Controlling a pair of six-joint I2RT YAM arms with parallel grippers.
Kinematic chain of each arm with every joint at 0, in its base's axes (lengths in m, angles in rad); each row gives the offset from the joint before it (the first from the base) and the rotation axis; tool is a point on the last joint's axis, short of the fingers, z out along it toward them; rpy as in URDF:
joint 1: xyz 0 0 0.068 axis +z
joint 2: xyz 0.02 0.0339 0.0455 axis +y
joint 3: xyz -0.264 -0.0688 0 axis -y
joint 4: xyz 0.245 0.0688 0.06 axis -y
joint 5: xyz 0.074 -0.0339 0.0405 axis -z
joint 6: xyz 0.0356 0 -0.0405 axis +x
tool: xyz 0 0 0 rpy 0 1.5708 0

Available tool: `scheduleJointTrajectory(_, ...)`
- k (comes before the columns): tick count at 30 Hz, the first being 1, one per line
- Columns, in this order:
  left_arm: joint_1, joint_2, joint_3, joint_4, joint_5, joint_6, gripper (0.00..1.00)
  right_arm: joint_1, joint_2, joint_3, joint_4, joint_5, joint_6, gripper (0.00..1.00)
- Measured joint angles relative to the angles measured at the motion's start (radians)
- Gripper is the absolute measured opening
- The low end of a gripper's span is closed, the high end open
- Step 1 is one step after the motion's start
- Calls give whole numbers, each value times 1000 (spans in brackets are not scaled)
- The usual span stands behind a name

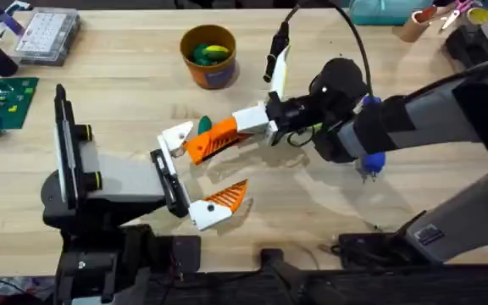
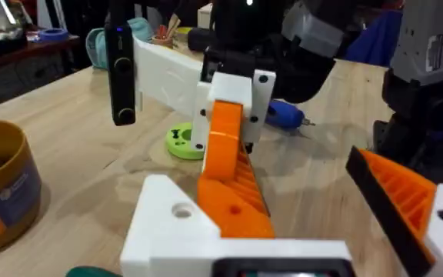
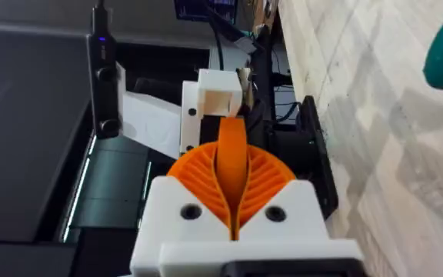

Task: Pick up the gripper from the table and insert it into the empty holder that is missing its gripper. Then pick up a screw, insert it into the mounting hole, and use the screwdriver to tighten it. Finally, clean up the table by picking up the vegetable and placing it into the bucket.

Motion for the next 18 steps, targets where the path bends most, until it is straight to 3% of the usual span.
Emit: scheduleJointTrajectory(18,0,0,0,0,-6,0,987,0,0,0,-3,39,6,14)
